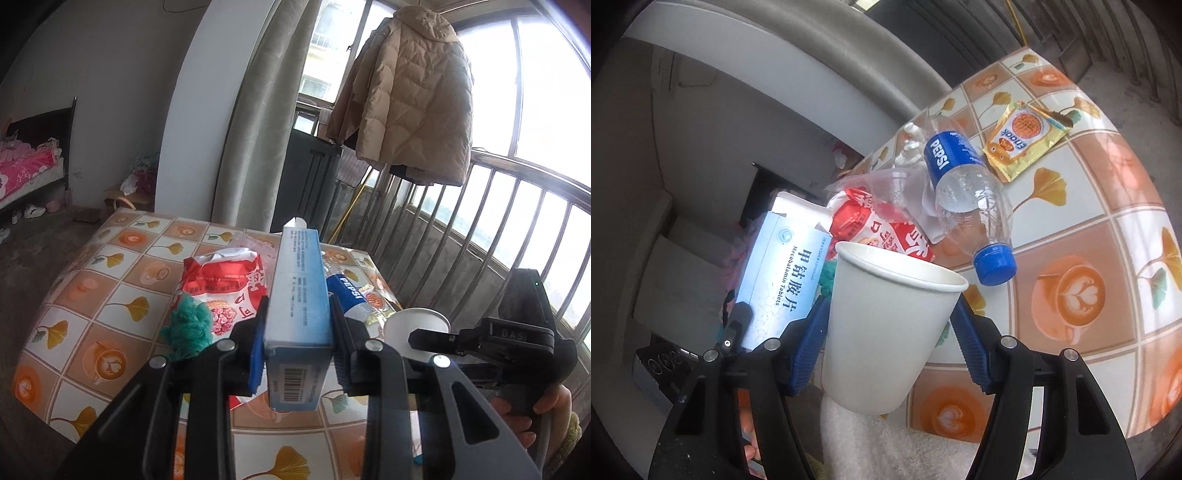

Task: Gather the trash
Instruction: 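Carry box and cup to the wastebasket and open both tools over it, then grasp the green plastic bag with the left tool while the right tool grasps the Pepsi bottle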

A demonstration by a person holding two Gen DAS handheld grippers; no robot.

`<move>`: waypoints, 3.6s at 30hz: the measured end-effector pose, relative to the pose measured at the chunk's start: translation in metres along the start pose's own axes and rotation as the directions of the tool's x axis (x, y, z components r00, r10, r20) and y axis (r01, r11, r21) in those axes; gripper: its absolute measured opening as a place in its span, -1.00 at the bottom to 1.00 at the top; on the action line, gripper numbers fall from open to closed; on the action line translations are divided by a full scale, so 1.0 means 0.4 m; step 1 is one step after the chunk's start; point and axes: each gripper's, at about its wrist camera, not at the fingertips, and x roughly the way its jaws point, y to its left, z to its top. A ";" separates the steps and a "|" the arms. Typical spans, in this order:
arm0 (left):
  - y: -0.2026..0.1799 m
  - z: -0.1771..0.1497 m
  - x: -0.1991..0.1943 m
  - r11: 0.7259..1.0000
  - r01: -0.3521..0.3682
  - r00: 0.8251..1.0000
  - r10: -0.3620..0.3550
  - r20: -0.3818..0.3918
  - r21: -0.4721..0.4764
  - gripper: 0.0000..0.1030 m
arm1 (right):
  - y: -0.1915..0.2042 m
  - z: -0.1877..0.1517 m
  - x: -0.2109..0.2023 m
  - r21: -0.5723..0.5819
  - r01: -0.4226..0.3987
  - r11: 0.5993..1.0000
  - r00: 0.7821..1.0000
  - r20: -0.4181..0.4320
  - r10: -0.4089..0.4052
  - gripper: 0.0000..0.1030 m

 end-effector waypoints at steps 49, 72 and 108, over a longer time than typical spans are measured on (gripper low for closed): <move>-1.060 -0.401 0.620 0.794 0.603 0.548 -0.344 -0.763 0.075 0.09 | -1.061 -0.257 -0.680 0.841 0.233 0.487 0.756 0.158 -0.635 0.57; -0.340 -0.030 0.162 0.954 0.158 0.972 -0.106 -0.208 0.253 0.29 | -0.502 -0.003 -0.463 0.223 0.313 0.923 0.888 0.274 -0.368 0.57; 0.222 -0.069 0.299 0.972 -0.234 0.911 0.218 -0.350 -0.004 0.34 | -0.052 0.215 0.163 -0.271 0.349 0.897 0.928 -0.034 -0.372 0.61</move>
